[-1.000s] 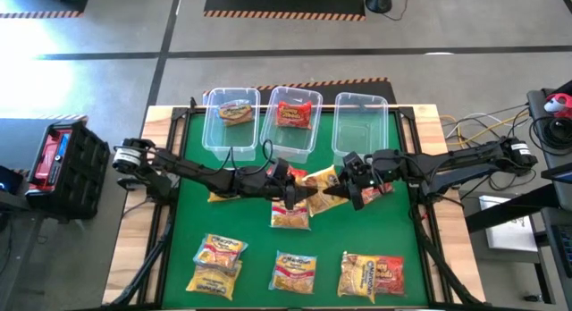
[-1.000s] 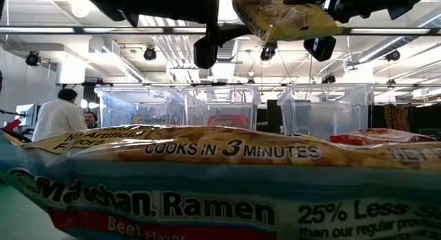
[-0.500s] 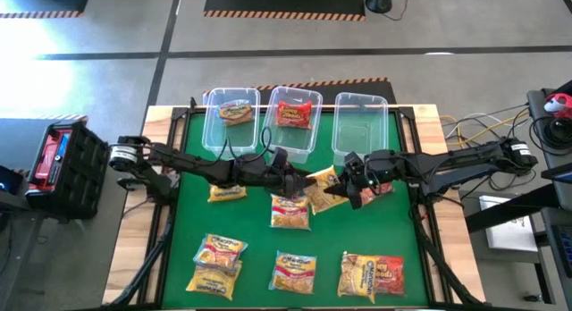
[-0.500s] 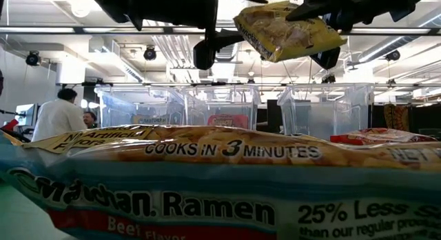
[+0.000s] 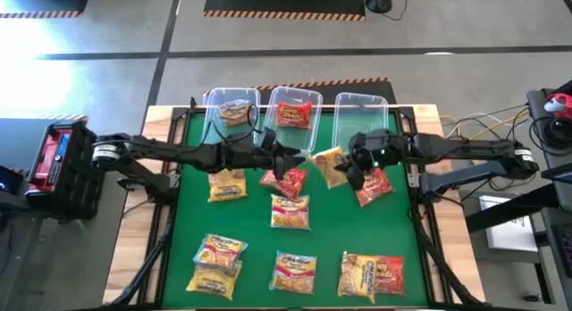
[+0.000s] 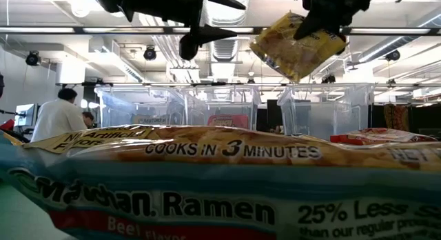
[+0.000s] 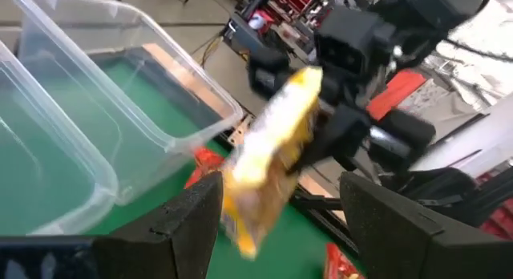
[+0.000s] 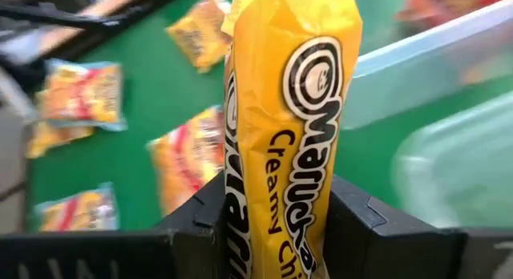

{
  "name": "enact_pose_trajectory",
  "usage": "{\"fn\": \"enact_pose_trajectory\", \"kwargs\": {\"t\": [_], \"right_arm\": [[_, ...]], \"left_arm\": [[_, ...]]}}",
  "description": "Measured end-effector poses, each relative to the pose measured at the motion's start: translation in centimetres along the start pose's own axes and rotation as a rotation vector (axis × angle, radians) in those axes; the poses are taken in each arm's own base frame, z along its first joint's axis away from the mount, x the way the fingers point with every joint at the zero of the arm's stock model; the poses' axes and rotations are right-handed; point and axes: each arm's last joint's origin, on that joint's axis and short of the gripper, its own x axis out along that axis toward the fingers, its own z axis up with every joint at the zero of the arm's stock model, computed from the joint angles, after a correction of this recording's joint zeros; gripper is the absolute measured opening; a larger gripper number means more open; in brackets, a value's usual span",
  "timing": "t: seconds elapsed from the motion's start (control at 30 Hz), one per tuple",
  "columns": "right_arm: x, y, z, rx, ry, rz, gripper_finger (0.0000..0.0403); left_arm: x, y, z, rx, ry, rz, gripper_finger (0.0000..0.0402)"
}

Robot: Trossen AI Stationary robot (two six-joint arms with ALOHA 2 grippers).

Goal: Sort Maruchan noodles
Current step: Put the top right yellow noodle pack into the top right transparent bin

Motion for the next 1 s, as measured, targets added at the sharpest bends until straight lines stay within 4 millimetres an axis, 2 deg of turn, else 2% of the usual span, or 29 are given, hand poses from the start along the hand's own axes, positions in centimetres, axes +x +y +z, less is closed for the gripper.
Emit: {"fn": "enact_pose_trajectory", "kwargs": {"t": [0.27,0.47,0.6,0.8,1.0], "right_arm": [[-4.0,-1.0,2.8,-0.114,0.009,-0.282,0.0123],[-5.3,-2.8,3.7,-0.188,0.024,-0.446,0.0123],[-4.8,-5.0,3.8,-0.236,0.082,-0.53,0.0123],[-3.0,-9.8,3.4,-0.284,0.26,-0.652,0.0123],[-1.1,-14.1,3.9,-0.285,0.339,-0.588,0.0123]], "left_arm": [[-0.7,0.6,1.0,0.04,-0.005,0.038,0.0233],[-0.7,1.8,2.2,0.023,-0.038,0.074,0.0233],[-0.7,3.0,3.2,0.008,-0.072,0.11,0.0233],[-1.0,4.7,4.6,-0.022,-0.119,0.154,0.0233],[-1.2,5.9,5.8,-0.028,-0.164,0.182,0.0233]]}}
